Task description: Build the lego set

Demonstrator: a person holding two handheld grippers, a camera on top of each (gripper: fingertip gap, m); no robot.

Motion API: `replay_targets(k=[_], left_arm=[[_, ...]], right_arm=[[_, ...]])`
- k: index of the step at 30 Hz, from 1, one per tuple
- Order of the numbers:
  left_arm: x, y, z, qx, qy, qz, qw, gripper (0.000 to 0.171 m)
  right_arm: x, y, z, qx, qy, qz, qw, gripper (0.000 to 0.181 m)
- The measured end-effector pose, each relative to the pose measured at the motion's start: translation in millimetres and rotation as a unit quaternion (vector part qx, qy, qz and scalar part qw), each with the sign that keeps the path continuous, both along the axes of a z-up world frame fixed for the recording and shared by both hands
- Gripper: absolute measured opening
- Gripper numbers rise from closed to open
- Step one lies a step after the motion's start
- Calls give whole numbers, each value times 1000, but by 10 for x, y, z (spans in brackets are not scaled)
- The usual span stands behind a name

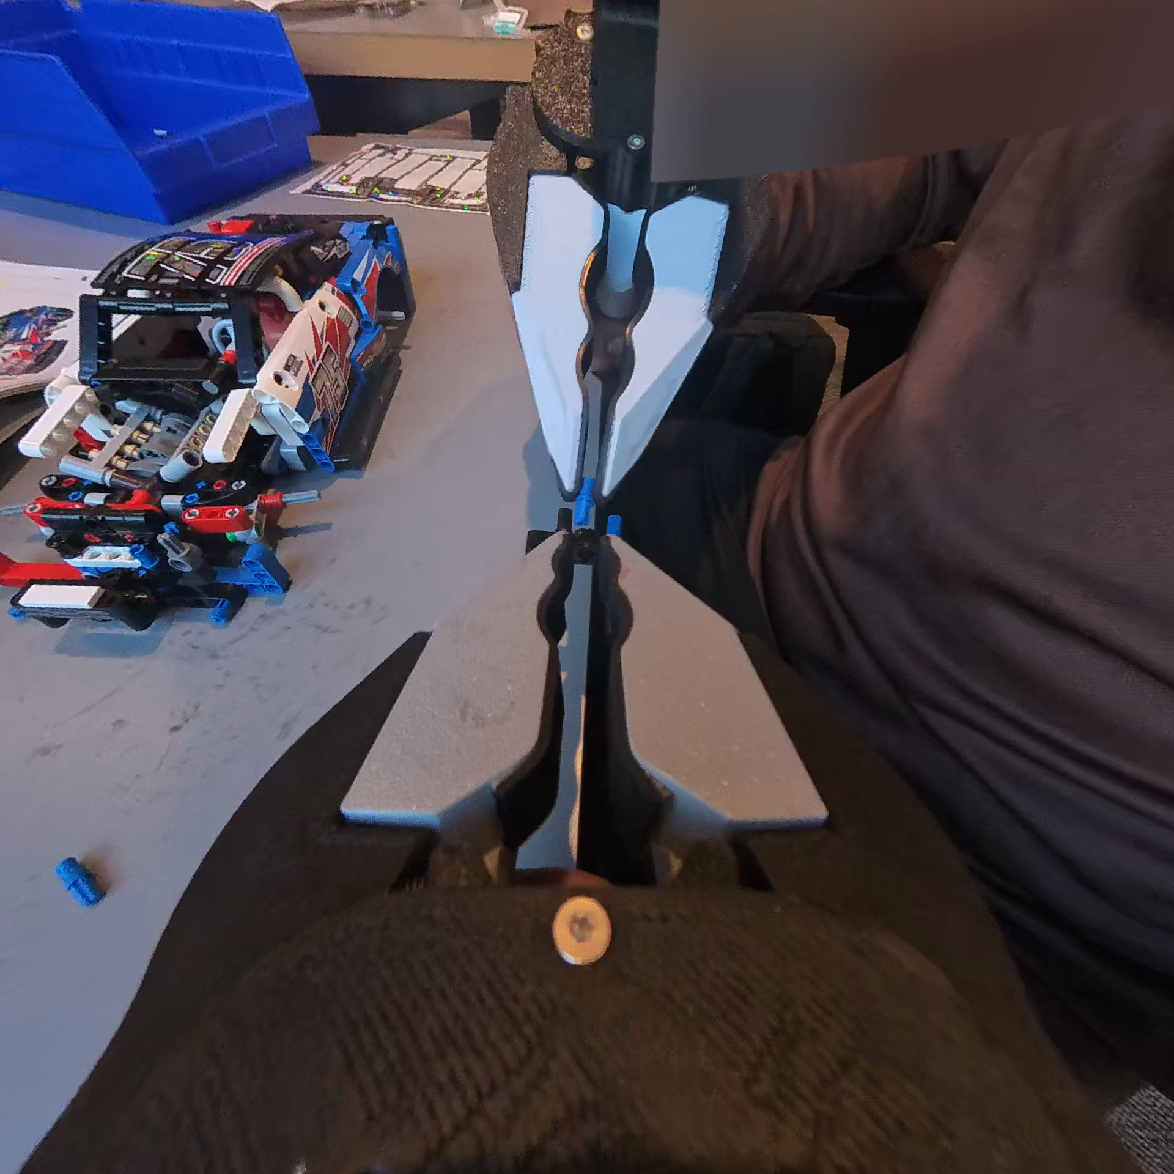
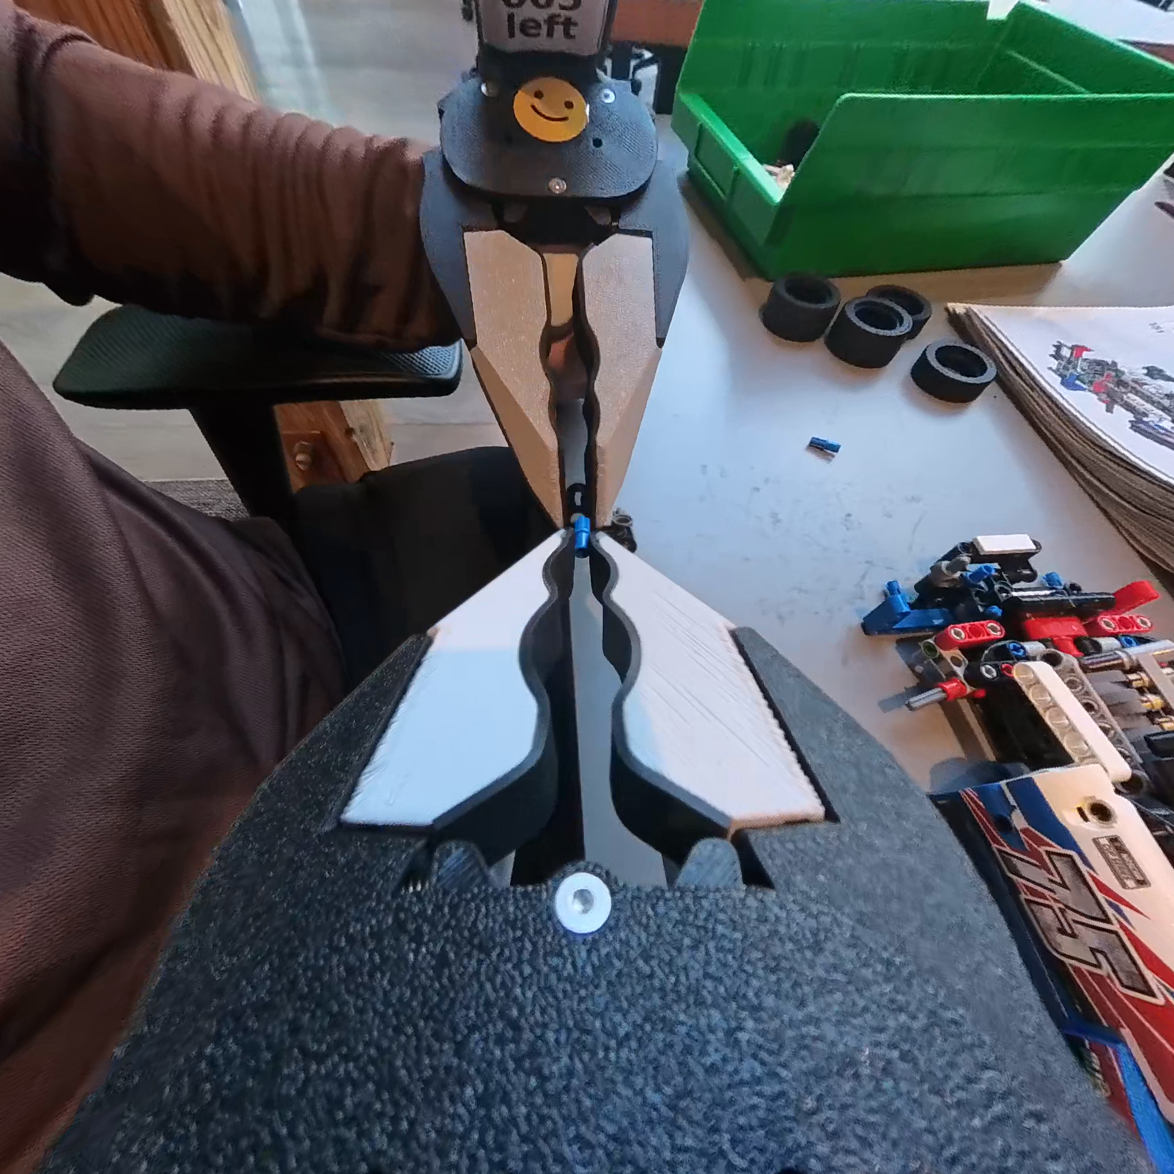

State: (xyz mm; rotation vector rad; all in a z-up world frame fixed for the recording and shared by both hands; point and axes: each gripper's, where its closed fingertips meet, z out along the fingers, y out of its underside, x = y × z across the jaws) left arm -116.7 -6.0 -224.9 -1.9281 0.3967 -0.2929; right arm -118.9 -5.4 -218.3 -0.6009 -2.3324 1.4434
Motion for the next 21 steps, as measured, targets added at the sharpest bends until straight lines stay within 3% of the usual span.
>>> replay_targets(k=[21], left_arm=[[-27,75,-198,-60,36,-2,998,5]], right_arm=[[-33,26,-141,11,-22,-3,1000,4]])
